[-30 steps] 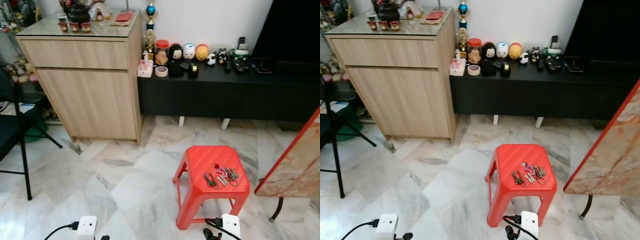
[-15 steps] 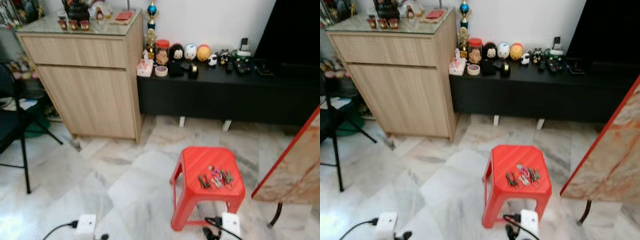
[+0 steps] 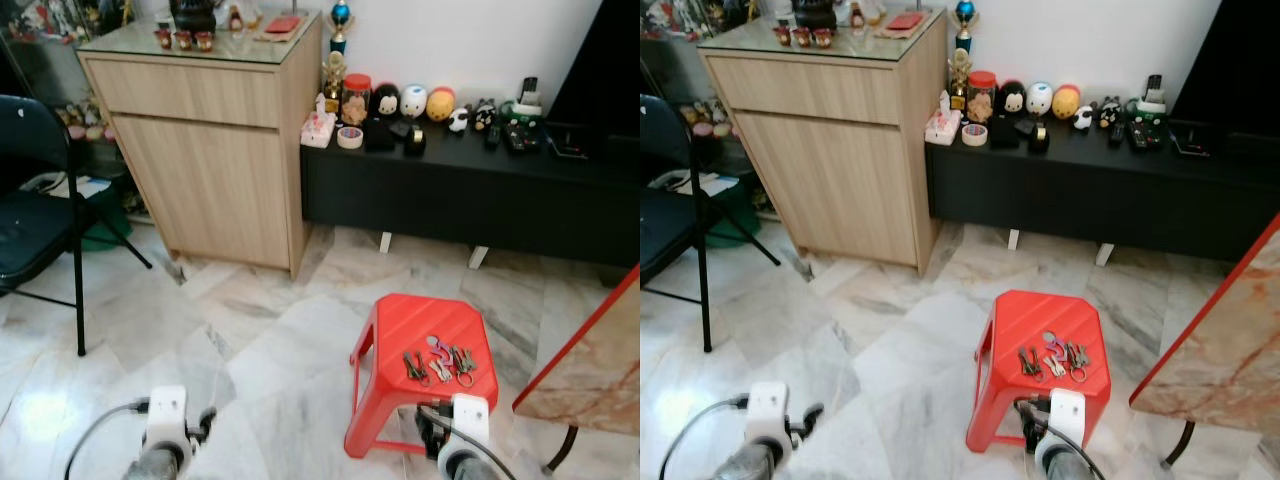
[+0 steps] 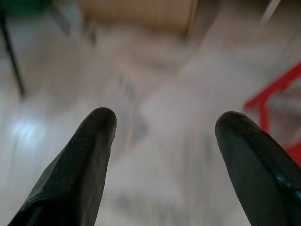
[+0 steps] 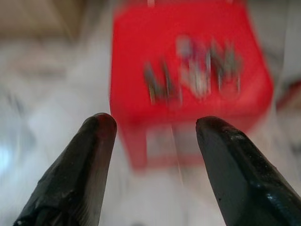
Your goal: Hang keys on a hook
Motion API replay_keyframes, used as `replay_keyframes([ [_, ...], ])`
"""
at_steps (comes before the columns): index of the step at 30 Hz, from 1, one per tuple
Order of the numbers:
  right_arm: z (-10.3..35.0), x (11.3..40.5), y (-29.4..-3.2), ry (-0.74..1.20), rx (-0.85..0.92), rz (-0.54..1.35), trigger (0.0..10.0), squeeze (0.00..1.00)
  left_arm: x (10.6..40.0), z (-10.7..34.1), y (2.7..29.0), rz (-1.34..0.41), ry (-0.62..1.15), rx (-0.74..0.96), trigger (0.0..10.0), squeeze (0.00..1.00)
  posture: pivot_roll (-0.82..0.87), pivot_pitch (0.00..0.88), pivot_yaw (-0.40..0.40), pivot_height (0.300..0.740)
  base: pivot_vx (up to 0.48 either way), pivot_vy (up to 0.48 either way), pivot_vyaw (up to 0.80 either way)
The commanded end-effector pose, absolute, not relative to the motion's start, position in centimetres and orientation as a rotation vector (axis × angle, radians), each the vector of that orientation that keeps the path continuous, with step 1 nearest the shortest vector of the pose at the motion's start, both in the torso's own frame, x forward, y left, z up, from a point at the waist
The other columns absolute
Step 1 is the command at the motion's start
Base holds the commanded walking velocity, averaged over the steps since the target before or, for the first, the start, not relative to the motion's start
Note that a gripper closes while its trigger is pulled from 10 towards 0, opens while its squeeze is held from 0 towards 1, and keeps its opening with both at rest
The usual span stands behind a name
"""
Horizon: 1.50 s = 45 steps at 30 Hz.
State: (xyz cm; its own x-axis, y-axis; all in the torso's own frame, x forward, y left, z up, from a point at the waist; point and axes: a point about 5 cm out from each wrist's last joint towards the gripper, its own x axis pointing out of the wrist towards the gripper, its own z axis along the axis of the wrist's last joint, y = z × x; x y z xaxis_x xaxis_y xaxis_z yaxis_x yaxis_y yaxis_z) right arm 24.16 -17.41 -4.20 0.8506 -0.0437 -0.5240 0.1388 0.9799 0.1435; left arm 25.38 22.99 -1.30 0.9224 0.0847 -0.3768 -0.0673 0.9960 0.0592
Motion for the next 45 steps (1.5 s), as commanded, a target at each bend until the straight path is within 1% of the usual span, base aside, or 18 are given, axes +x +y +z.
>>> replay_keyframes([
  [1, -2.9, 25.4, -17.6, 0.449, 0.171, -0.098, 10.0, 0.00, 26.0, -0.6, 21.9, 0.027, 0.320, 0.031, 10.0, 0.00, -0.01, 0.014, -0.067, 0.740, 0.000, 0.000, 0.00],
  [4, -1.0, 26.8, -17.3, 0.322, 0.161, -0.087, 10.0, 0.00, 26.5, 0.5, 20.9, -0.007, 0.229, 0.005, 10.0, 0.00, -0.01, 0.012, -0.070, 0.740, 0.000, 0.000, 0.00],
  [6, -0.4, 27.1, -17.2, 0.268, 0.167, -0.086, 10.0, 0.00, 26.5, 0.8, 20.3, -0.020, 0.187, -0.023, 10.0, 0.00, -0.02, 0.008, -0.080, 0.740, 0.000, 0.000, 0.00],
  [7, 0.2, 27.0, -17.0, 0.213, 0.158, -0.068, 10.0, 0.00, 26.2, 1.4, 19.8, -0.038, 0.133, -0.039, 10.0, 0.00, -0.02, 0.004, -0.086, 0.740, 0.000, 0.000, 0.00],
  [9, 0.6, 26.6, -16.8, 0.178, 0.152, -0.057, 10.0, 0.00, 25.9, 1.8, 19.5, -0.039, 0.093, -0.061, 10.0, 0.00, -0.02, 0.002, -0.089, 0.740, 0.000, 0.000, 0.00],
  [12, 0.7, 26.1, -16.8, 0.154, 0.140, -0.046, 10.0, 0.00, 25.5, 2.1, 19.4, -0.042, 0.068, -0.066, 10.0, 0.00, -0.02, 0.000, -0.093, 0.740, 0.000, 0.000, 0.00],
  [13, 0.7, 25.5, -16.8, 0.144, 0.147, -0.037, 10.0, 0.00, 25.2, 2.4, 19.3, -0.032, 0.054, -0.079, 10.0, 0.00, -0.02, 0.000, -0.094, 0.740, 0.000, 0.000, 0.00],
  [17, -0.2, 24.7, -16.8, 0.187, 0.146, -0.066, 10.0, 0.00, 25.3, 2.6, 19.0, -0.038, 0.061, -0.080, 10.0, 0.00, -0.02, 0.000, -0.095, 0.740, 0.000, 0.000, 0.00],
  [21, 0.1, 25.2, -16.9, 0.191, 0.155, -0.091, 10.0, 0.00, 26.1, 2.8, 18.9, -0.055, 0.066, -0.085, 10.0, 0.00, -0.03, 0.000, -0.084, 0.740, 0.000, 0.000, 0.00],
  [26, 0.5, 25.7, -17.1, 0.188, 0.172, -0.107, 10.0, 0.00, 26.4, 3.2, 18.6, -0.073, 0.067, -0.073, 10.0, 0.00, -0.03, 0.000, -0.075, 0.740, 0.000, 0.000, 0.00],
  [29, 0.7, 26.2, -17.3, 0.185, 0.243, -0.147, 10.0, 0.00, 26.6, 3.3, 18.4, -0.083, 0.071, -0.085, 10.0, 0.00, -0.03, 0.000, -0.073, 0.740, 0.256, 0.000, -0.80],
  [32, 0.9, 26.2, -17.3, 0.171, 0.213, -0.142, 10.0, 0.00, 26.6, 3.4, 18.3, -0.088, 0.071, -0.084, 10.0, 0.00, -0.03, 0.000, -0.074, 0.740, 0.271, 0.000, -0.62],
  [45, 1.1, 26.5, -16.7, 0.175, 0.217, -0.107, 10.0, 0.00, 27.1, 3.9, 18.2, -0.091, 0.060, -0.079, 10.0, 0.00, -0.03, 0.000, -0.085, 0.740, 0.278, 0.000, 0.00],
])
